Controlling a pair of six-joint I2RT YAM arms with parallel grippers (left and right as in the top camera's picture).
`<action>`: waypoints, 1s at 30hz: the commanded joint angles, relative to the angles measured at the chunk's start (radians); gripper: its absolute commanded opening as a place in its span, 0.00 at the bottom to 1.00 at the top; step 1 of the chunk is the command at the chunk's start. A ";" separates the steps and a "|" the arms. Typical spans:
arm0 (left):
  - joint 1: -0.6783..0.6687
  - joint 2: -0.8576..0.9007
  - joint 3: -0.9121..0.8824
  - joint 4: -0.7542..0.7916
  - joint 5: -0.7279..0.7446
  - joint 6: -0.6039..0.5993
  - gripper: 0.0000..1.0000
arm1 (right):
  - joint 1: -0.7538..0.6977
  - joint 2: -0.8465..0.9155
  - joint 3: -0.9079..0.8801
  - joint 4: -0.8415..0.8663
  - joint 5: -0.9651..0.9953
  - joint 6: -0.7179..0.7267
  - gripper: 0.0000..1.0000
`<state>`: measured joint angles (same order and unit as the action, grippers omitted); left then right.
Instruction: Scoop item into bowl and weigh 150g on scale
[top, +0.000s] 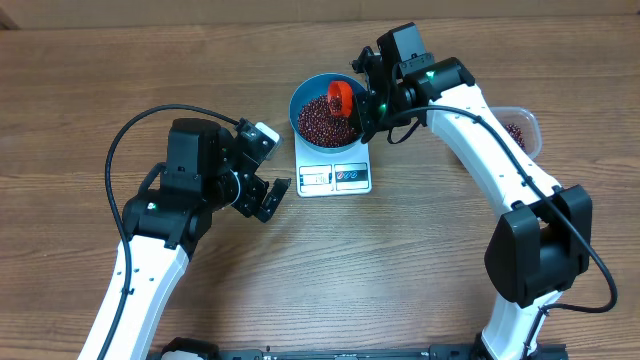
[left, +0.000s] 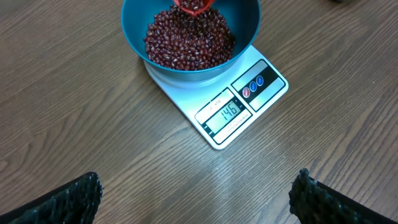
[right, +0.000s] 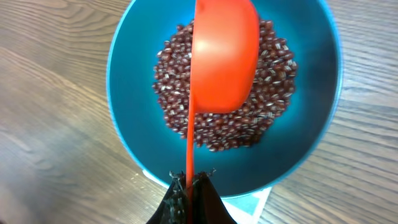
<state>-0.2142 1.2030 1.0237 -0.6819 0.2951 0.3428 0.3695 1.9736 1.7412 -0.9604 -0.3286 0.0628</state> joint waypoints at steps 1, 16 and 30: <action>0.004 0.007 0.015 0.002 -0.007 -0.010 0.99 | 0.024 -0.047 0.028 0.009 0.075 -0.047 0.04; 0.004 0.007 0.015 0.002 -0.007 -0.010 0.99 | 0.052 -0.047 0.028 0.016 0.164 -0.098 0.04; 0.005 0.007 0.015 0.002 -0.007 -0.010 0.99 | 0.052 -0.047 0.028 0.016 0.164 -0.098 0.04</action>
<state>-0.2142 1.2030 1.0237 -0.6819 0.2951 0.3431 0.4213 1.9732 1.7412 -0.9516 -0.1749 -0.0265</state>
